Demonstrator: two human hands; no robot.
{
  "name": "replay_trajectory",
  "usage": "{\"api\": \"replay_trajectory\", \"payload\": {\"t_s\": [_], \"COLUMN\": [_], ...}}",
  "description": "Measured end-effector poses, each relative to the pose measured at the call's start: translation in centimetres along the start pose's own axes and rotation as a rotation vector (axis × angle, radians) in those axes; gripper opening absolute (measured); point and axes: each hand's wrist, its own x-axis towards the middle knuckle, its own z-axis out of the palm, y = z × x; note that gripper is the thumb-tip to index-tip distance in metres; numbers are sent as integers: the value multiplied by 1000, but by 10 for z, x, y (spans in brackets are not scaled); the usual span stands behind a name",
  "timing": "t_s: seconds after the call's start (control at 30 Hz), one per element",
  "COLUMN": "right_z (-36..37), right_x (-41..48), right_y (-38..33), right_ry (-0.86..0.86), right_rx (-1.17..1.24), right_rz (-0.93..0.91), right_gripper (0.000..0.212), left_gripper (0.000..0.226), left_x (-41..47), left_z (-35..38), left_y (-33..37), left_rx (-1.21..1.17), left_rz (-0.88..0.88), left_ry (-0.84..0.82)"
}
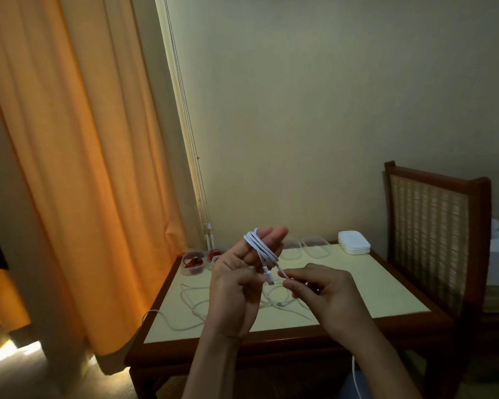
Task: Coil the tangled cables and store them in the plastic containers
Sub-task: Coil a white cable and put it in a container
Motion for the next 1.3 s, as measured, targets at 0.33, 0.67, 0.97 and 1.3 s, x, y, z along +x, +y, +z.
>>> {"api": "replay_trajectory", "payload": {"t_s": [0.33,0.67,0.97,1.3], "right_z": [-22,-46,-68,-24], "right_x": [-5,-8,34,65], "right_y": [-36,-51,-53,-7], "right_ry": [-65,-31,187,-42], "right_rx": [-385,-541,-445,62], "right_rz": [-86,-231,-555,-241], "right_gripper": [19,8,17,21], "left_gripper": [78,71,47,43], "left_x": [12,7,18,13], "left_z": [9,14,20,12], "left_y": [2,4,35,16], "left_rx": [623,1166,1081,124], "left_rz": [130,221,-60,-57], "left_ry": [29,-155,-344,-251]}}
